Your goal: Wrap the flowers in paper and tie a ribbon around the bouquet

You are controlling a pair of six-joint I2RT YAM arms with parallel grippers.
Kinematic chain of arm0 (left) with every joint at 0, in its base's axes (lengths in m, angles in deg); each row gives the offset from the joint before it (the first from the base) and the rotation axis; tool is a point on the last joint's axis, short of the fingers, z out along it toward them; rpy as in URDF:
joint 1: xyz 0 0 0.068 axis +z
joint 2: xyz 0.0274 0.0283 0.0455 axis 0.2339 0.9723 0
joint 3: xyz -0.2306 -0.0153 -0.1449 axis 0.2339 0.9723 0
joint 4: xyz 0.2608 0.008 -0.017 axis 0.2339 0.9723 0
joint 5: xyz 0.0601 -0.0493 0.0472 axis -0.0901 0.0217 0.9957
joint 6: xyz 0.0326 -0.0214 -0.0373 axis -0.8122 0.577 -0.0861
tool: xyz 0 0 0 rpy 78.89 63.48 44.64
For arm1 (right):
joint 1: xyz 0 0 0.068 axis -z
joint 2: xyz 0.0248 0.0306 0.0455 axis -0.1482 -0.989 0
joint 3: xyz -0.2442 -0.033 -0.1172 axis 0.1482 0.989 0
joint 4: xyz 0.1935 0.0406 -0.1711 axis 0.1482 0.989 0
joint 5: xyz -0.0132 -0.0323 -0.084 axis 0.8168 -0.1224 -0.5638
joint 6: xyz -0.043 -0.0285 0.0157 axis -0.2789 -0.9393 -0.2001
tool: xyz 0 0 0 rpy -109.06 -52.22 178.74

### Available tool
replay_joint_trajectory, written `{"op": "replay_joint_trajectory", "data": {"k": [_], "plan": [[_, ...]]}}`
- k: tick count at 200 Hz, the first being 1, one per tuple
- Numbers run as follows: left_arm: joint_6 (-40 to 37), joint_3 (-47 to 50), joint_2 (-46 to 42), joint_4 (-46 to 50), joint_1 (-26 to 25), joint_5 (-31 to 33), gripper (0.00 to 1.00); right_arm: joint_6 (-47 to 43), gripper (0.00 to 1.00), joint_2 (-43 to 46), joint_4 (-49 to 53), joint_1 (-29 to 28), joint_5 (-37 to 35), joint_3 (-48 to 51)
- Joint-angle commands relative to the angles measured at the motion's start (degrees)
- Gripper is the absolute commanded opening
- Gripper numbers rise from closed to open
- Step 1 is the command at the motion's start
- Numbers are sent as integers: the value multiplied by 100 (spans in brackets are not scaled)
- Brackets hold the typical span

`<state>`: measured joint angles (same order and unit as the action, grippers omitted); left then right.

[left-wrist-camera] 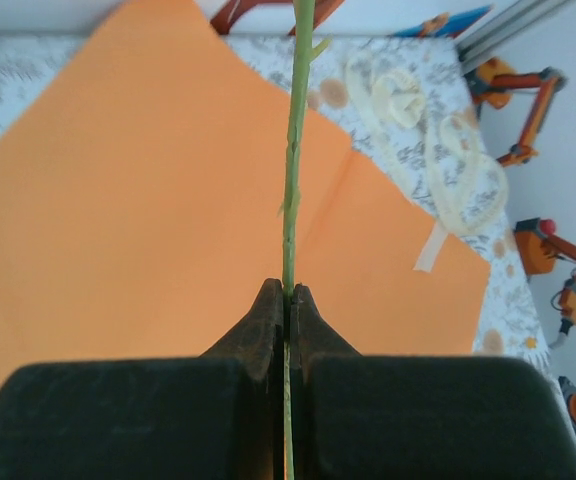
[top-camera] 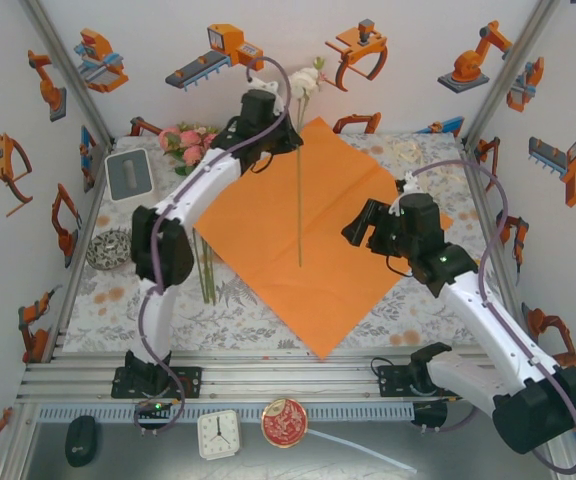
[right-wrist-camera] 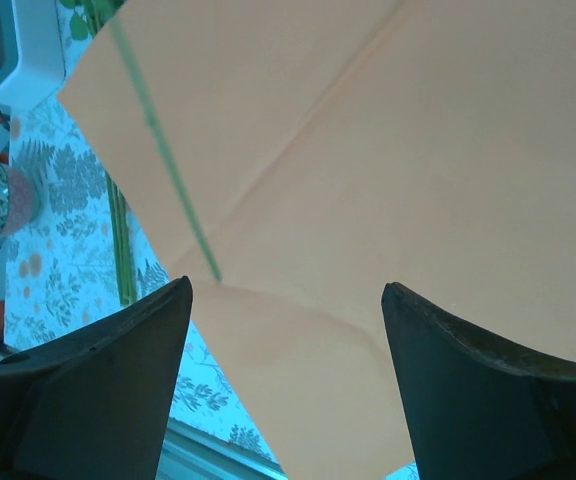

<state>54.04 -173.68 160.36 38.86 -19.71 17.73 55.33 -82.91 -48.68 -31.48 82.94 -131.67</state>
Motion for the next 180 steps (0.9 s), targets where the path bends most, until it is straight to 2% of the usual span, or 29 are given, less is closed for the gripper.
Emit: {"op": "replay_joint_trajectory", "data": {"k": [1,29,58,85,120,141,162,180], "plan": [[575,-701,654,253,45,-18,0,-238,70,221,62,24,84,33],[696,-916,1261,223,-15,-26,0,-295,70,277,209,39,-60,56],[726,-942,1611,117,-25,-248,0,-254,70,244,137,37,-64,139],[722,-937,1848,248,-23,-192,0,-226,70,158,110,37,-4,103],[718,-878,2012,353,-4,146,13,-143,70,158,45,37,46,120],[678,-949,2018,306,44,78,21,-136,70,226,99,37,42,125],[471,-1073,1890,352,83,54,32,-126,70,317,162,39,-15,147],[259,-1142,1623,542,168,18,37,-107,70,406,218,36,-61,167]]}}
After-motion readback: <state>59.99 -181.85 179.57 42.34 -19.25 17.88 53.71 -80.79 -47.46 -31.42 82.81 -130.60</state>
